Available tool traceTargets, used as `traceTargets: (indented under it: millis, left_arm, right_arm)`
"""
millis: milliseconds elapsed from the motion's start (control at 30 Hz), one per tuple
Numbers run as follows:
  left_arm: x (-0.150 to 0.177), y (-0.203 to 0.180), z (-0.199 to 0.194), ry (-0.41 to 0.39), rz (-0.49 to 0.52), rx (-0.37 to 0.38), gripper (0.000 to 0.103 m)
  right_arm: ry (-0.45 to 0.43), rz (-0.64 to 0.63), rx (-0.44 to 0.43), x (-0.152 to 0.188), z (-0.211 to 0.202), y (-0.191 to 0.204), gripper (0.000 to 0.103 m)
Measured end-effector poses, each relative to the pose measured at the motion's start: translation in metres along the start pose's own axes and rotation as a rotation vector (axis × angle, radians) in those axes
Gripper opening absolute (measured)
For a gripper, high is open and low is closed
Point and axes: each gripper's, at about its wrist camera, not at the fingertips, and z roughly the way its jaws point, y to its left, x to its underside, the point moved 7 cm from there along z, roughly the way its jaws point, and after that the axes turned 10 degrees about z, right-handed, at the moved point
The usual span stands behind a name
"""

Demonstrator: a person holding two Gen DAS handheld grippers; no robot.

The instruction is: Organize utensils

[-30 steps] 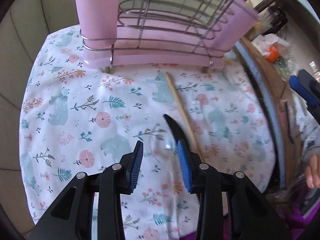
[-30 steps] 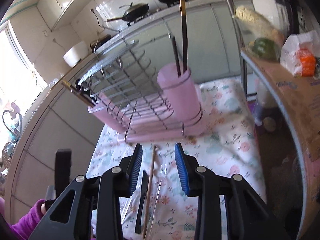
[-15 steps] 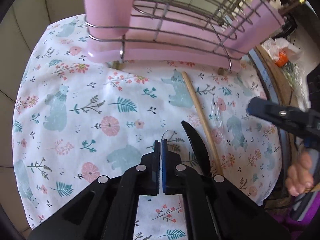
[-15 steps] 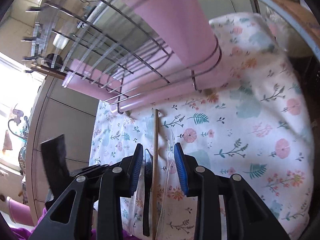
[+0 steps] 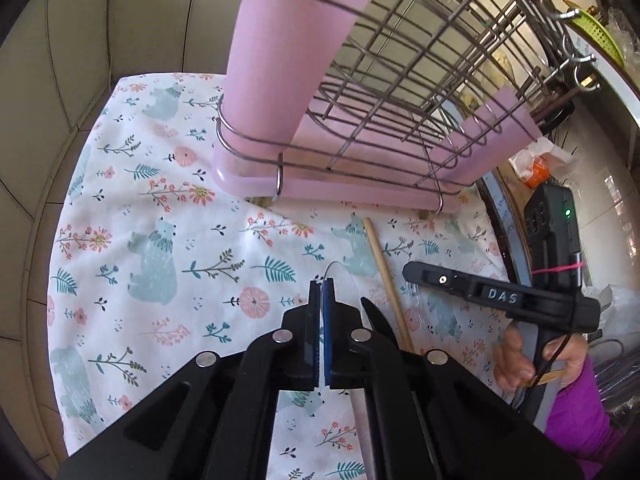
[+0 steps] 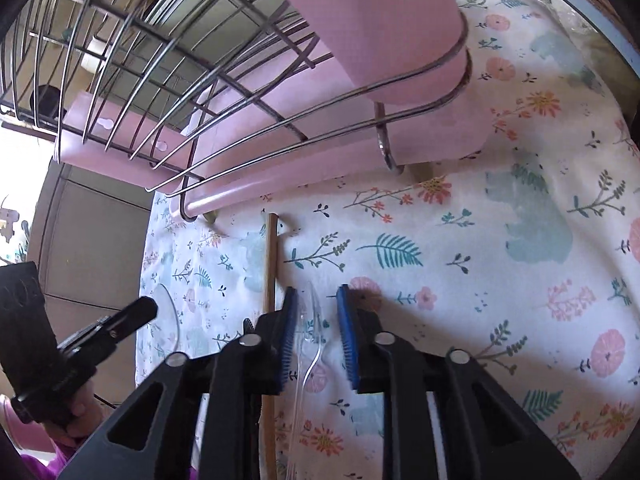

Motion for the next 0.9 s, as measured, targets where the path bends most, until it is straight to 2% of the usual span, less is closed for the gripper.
traceTargets:
  millis: [200,300,467,633,900]
  left_arm:
    - [-0.007,0.007,-0.017,-0.036,-0.028,0.0,0.0]
    - [-0.011,0.005,-0.022,-0.064,-0.034,-0.006,0.0]
    - [-0.018,0.009,-0.046,-0.131,-0.031,-0.024,0.0]
    - [-0.033,-0.004,-0.058,-0.213,-0.026,-0.046,0.0]
    - [-0.051,-0.009,-0.097,-0.338,-0.012,-0.096,0.0]
  right_arm:
    - [-0.02,-0.004,-0.029,0.002,-0.006,-0.004,0.009]
    - [-0.062,-0.015,-0.035,0.003,-0.018,-0.005,0.002]
    - [-0.171,-0.073,-0.024,-0.002,-0.052,0.005,0.002]
    - [-0.319,-0.159,0.005,-0.004,-0.092,0.023,0.002]
    - [-0.666,-0.304,0.088,-0.008,-0.177,0.062,0.002]
